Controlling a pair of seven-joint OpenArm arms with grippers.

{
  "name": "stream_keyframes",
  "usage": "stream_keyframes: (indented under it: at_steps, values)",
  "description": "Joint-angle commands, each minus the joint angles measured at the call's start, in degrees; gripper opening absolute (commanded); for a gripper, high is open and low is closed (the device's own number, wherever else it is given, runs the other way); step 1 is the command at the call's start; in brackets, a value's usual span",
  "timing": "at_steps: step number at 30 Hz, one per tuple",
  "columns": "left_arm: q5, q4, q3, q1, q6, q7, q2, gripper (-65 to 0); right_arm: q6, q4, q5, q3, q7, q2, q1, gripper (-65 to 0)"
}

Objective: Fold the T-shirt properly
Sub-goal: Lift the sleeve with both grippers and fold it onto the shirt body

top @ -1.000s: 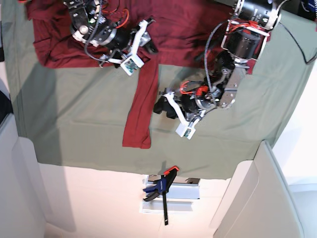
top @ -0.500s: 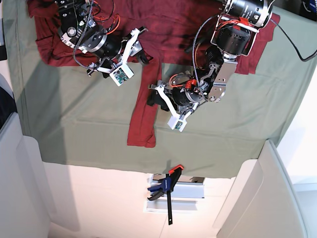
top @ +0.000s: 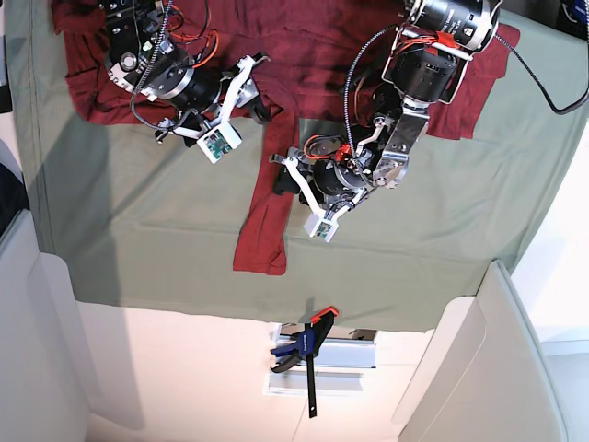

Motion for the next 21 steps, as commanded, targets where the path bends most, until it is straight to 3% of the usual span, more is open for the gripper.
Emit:
stream_keyframes:
  at_steps: [1,4,9,15,19,21]
  values:
    - [-0.35,0.59,-0.13,-1.73,-0.2,-0.61,0.33,-32.2,0.2,1.25,0.52,0.26,1.29,-0.02,1.09,-34.8]
    - [0.22,0.59,-0.13,-1.53,-0.24,-0.17,1.11,-46.6,0.17,1.25,0.5,0.26,1.31,-0.02,1.11,-34.8]
    - [3.91,0.59,-0.13,-1.22,-0.98,-1.03,3.13,-64.5,0.17,1.25,0.5,0.26,1.33,-0.02,1.11,-34.8]
    - [3.8,1.05,-0.15,-1.95,-0.94,-1.27,1.42,-65.0,0.17,1.25,0.48,1.55,1.29,-0.02,1.11,-34.8]
    - [3.17,5.38,-0.15,-1.95,-0.96,-0.87,-2.36,-65.0,0.17,1.25,0.52,4.26,1.31,-0.02,1.09,-34.9]
    - [2.69,8.48,-0.15,-1.66,-2.8,0.09,-4.55,-65.0,0.17,1.25,0.55,5.64,1.31,-0.02,1.09,-34.9]
